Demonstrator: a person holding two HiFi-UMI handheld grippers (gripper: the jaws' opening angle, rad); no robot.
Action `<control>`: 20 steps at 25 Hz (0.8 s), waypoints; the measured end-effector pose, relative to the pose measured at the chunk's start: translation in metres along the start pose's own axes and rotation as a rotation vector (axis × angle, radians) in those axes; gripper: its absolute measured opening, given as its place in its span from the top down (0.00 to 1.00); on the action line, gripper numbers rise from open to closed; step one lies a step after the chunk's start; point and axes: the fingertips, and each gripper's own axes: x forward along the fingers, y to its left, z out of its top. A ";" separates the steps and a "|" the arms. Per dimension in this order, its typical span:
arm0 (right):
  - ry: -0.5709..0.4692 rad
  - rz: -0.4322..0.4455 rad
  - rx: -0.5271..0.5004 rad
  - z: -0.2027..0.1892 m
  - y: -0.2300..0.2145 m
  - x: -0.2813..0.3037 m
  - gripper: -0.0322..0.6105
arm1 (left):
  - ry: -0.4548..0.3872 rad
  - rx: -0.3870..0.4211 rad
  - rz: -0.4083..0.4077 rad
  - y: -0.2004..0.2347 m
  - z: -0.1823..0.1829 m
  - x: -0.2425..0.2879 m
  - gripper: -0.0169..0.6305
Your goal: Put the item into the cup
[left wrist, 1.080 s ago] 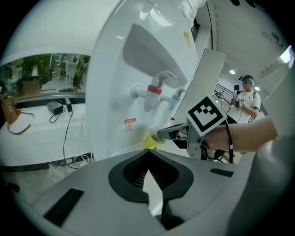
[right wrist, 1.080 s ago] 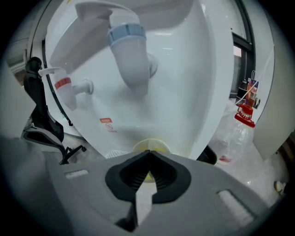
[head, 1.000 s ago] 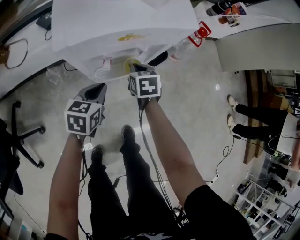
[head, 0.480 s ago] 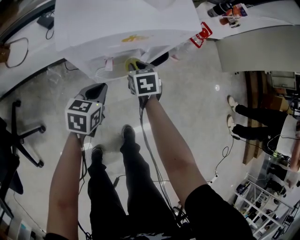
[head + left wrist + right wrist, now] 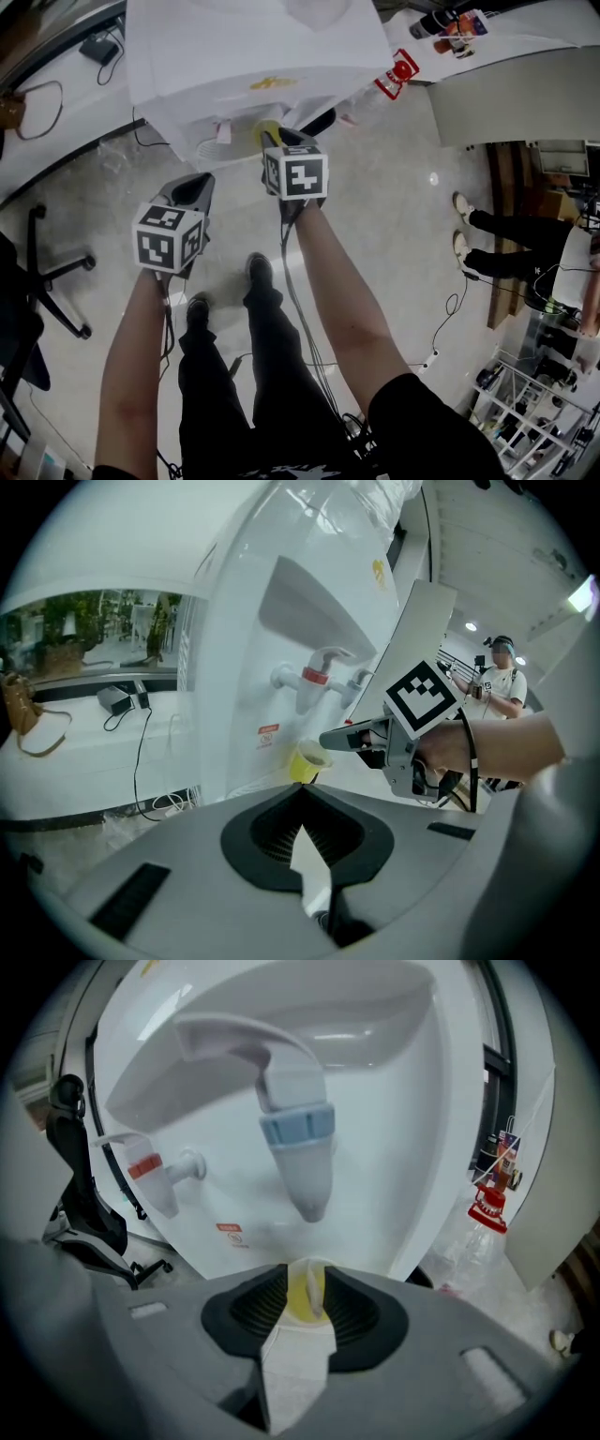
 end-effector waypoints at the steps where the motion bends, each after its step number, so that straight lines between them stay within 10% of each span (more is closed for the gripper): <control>1: -0.006 -0.002 0.006 0.001 0.002 -0.005 0.76 | 0.002 0.000 -0.002 -0.002 0.000 -0.004 0.99; 20: -0.210 -0.129 0.303 -0.012 0.054 -0.163 0.92 | -0.026 0.104 -0.127 -0.055 0.014 -0.117 0.99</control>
